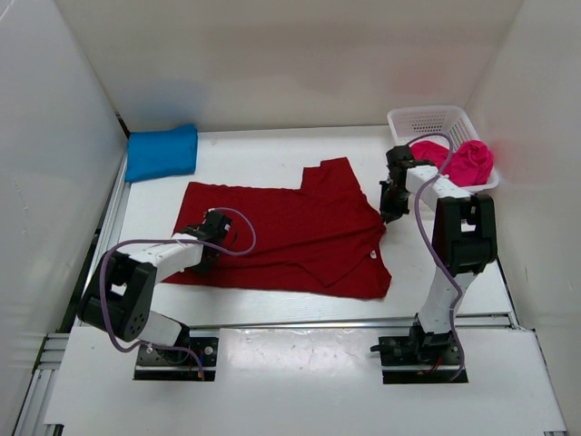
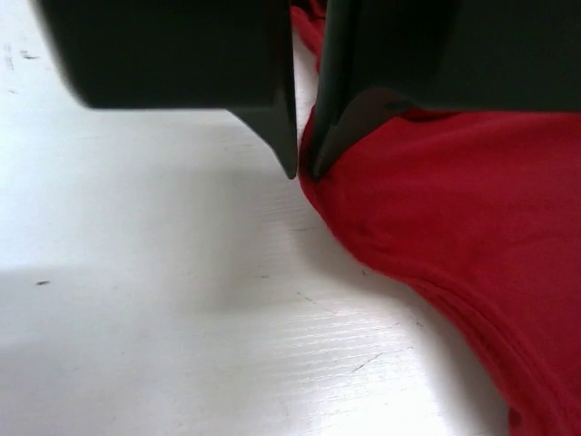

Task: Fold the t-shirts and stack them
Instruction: Fold the flattened tshirt in 1/3 of the way

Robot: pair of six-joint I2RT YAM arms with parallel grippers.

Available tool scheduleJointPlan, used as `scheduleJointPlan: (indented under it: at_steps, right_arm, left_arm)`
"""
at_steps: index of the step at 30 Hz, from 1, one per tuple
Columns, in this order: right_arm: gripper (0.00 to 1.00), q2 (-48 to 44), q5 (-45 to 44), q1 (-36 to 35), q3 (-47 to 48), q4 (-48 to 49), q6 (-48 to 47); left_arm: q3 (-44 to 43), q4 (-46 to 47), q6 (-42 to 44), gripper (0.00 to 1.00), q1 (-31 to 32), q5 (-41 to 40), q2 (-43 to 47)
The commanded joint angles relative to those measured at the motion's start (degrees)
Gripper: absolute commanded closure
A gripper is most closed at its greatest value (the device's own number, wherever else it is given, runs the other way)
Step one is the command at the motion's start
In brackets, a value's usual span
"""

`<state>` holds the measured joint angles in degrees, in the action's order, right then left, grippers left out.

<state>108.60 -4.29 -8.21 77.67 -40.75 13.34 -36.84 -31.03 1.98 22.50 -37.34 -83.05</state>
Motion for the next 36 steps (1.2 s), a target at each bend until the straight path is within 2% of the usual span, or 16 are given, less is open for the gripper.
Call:
scheduleJointPlan:
  at_steps: [1, 5, 7, 11, 14, 17, 20, 21, 23, 25, 26, 29, 32, 36]
  right_arm:
    - [0.82, -0.4, -4.04, 0.65, 3.1, -1.35, -0.78]
    - [0.68, -3.47, -7.12, 0.65, 2.49, -1.87, -0.78]
    - [0.68, -6.53, -7.83, 0.65, 1.79, -1.87, -1.3]
    - [0.68, -12.78, -2.85, -3.03, -4.61, 0.32, -0.78]
    - [0.68, -16.48, 1.03, -6.55, -10.49, 1.63, 3.08]
    - [0.58, -21.13, 5.26, -10.5, -15.17, 3.48, 5.9]
    - [0.54, -24.3, 6.49, -14.55, -18.51, 2.96, 8.8]
    - [0.54, -25.35, 5.45, -16.47, -19.65, 2.26, 9.67]
    - [0.53, -26.41, 3.6, -18.33, -21.15, 0.94, 12.48]
    - [0.46, -28.61, 1.58, -20.44, -23.95, 0.42, 14.68]
    - [0.38, -29.57, 0.79, -21.05, -25.01, -0.29, 17.22]
    - [0.29, -34.75, -0.53, -21.59, -29.67, -1.43, 22.49]
    - [0.27, -38.63, -2.99, -21.59, -33.98, -2.83, 25.58]
    - [0.27, -38.64, -3.0, -21.59, -38.2, -2.84, 27.61]
  left_arm:
    - [3.8, -2.55, -1.98, 0.34, -0.79, 7.46, -3.61]
    - [3.79, -3.6, -1.98, 0.34, -0.79, 7.46, -3.61]
    - [3.79, -3.6, -1.98, 0.34, -0.79, 7.99, -3.09]
    - [3.27, -4.22, -1.98, 0.34, -0.27, 7.99, -3.09]
    - [1.69, -5.0, -1.98, 0.33, 0.34, 7.47, -3.09]
    - [-0.77, -7.64, -1.98, 0.28, 0.87, 8.07, -0.99]
    - [-4.55, -11.24, -1.98, 0.23, 0.88, 8.6, 2.79]
    - [-5.86, -11.86, -1.98, 0.17, 0.88, 8.6, 4.19]
    - [-5.87, -11.86, -1.98, 0.15, 0.17, 4.85, 4.21]
    - [-5.87, -11.86, -1.98, 0.14, -2.02, 3.16, 3.42]
    - [-5.87, -11.86, -1.98, 0.14, -2.63, 3.15, 2.63]
    - [-5.87, -11.25, -1.98, 0.13, -3.34, 1.93, 2.1]
    - [-6.58, -10.11, -1.98, 0.13, -3.34, 0.17, 1.31]
    - [-9.82, -8.53, -1.98, 0.13, -4.48, -0.36, -2.81]
